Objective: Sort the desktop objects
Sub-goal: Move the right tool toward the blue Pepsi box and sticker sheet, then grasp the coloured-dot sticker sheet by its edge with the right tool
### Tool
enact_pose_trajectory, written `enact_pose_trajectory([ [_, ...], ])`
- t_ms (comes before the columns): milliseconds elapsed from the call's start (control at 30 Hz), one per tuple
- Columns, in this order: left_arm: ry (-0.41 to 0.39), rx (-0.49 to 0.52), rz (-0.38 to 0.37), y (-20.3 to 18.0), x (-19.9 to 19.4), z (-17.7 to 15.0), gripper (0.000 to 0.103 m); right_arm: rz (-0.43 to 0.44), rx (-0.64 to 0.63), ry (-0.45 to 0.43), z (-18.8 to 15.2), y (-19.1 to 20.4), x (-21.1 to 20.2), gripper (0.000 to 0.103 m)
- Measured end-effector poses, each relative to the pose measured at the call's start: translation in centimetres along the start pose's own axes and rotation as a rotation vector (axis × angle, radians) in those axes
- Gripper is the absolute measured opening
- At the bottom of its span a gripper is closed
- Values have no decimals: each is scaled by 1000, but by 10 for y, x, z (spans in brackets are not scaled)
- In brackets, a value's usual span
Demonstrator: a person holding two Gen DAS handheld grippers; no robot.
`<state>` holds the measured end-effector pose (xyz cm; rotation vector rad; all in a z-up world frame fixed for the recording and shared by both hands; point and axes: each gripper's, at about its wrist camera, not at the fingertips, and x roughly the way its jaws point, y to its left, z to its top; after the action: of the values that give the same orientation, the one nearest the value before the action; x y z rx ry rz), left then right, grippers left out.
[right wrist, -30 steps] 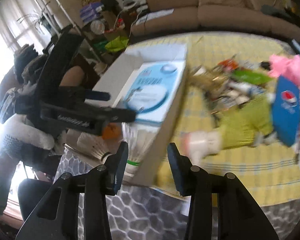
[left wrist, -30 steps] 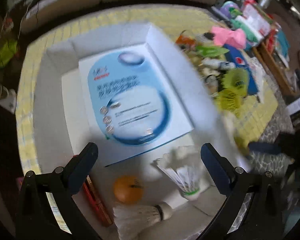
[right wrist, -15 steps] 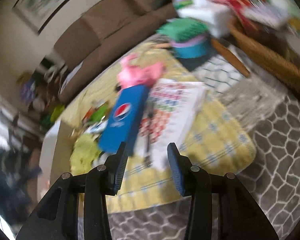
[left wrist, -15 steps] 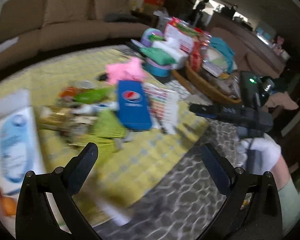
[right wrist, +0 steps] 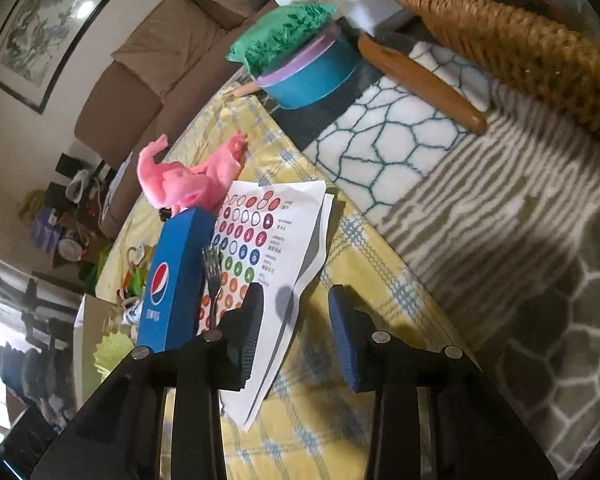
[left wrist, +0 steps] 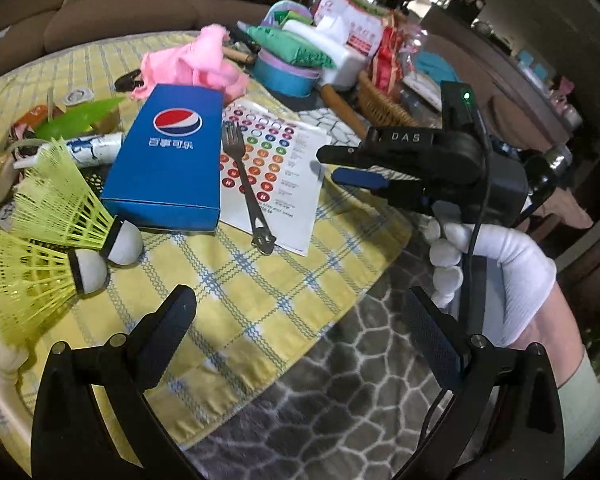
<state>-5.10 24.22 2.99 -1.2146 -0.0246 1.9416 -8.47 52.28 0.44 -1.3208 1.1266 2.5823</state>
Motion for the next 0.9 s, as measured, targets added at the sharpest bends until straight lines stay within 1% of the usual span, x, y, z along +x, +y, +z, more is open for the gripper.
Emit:
enact_pose_trajectory([
  [67,3,-21,-13,5,4,0,103,13,-2,-1,5,2,3,35],
  [167,5,-44,-27,12,10,-1,103,58,2,3,8,5,8,35],
  [200,8,-53,-31,14,12,-2,103,82,3,5,8,7,11,35],
  [233,11,-63,-36,17,14,-3,103,103,6,9,7,7,12,32],
  [300,18,-87,-48,23,17,-7,103,150,29,42,3,6,21,31],
  [367,6,-96,-62,26,17,-10,103,168,33,37,1,5,24,31],
  [467,-1,-97,-67,26,16,-10,103,220,52,32,-2,5,26,29],
  [500,-2,-96,-68,26,16,-10,103,242,54,34,-2,7,26,22],
  [533,-3,-97,-71,26,16,-10,103,280,49,23,-2,9,24,11],
  [600,-8,-101,-78,27,16,-9,103,317,26,-11,-2,15,15,11],
  [667,-17,-110,-90,29,16,-10,103,317,-23,-17,-3,26,13,11],
  [767,-28,-118,-103,31,16,-11,103,268,-51,51,-8,33,33,13],
  [800,-28,-120,-105,31,16,-11,103,237,-57,73,-13,36,42,13],
  [833,-27,-123,-105,31,16,-10,103,220,-70,71,-16,39,44,9],
  [867,-25,-133,-107,32,15,-10,103,210,-84,64,-17,42,44,7],
  [900,-24,-138,-109,32,14,-9,103,226,-104,36,-15,46,36,5],
])
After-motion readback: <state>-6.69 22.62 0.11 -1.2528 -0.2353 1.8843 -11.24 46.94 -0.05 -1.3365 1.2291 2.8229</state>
